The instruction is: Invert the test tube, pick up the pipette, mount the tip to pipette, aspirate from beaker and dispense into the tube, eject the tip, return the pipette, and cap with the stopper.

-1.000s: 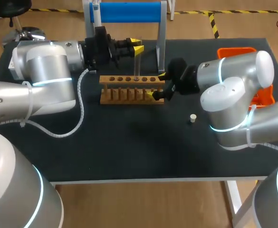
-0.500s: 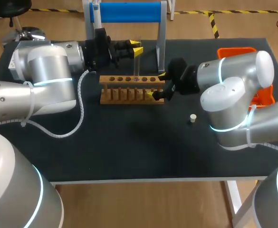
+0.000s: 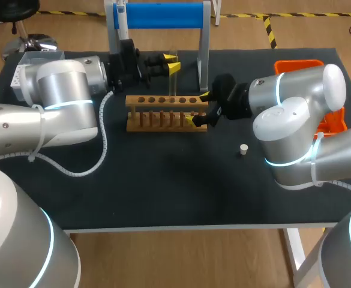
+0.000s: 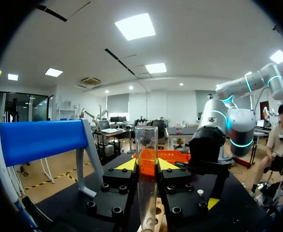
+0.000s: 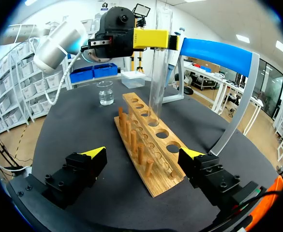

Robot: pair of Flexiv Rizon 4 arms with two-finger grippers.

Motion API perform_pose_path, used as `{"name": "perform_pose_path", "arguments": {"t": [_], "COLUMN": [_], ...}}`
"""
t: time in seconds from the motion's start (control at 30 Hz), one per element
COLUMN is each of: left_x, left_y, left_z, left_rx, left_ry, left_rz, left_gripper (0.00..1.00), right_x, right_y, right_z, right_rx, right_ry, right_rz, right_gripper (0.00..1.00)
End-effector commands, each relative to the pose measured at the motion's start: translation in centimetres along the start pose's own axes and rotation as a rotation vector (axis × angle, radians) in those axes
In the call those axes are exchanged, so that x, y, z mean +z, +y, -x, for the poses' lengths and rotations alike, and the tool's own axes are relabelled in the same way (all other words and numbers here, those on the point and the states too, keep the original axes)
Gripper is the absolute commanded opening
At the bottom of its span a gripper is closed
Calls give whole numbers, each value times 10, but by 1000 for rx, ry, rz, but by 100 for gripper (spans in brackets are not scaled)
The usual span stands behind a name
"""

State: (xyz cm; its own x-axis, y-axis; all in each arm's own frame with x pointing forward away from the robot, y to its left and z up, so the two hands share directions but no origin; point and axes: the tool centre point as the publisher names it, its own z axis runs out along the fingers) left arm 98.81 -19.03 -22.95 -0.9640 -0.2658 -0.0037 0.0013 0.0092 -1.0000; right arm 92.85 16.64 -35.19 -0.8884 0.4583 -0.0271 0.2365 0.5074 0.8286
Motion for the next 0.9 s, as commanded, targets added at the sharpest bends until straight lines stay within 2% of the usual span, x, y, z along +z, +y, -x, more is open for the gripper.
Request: {"name": "perform_pose_path", "arguments": {"t": [0.03, 0.9], "left_x": [4, -3], "left_y": [3, 17], "left_z": [2, 6], "left_rx": [-3, -37], "left_ry": [3, -20], "left_rz": [2, -41], "left_gripper": [0, 0], "right_x": [-1, -1], "right_y": [1, 1], "right_z": [0, 0], "right_rx": [0, 0], "right_ry": [2, 2], "right_rz": [-4, -4], "right_gripper": [100, 100]}}
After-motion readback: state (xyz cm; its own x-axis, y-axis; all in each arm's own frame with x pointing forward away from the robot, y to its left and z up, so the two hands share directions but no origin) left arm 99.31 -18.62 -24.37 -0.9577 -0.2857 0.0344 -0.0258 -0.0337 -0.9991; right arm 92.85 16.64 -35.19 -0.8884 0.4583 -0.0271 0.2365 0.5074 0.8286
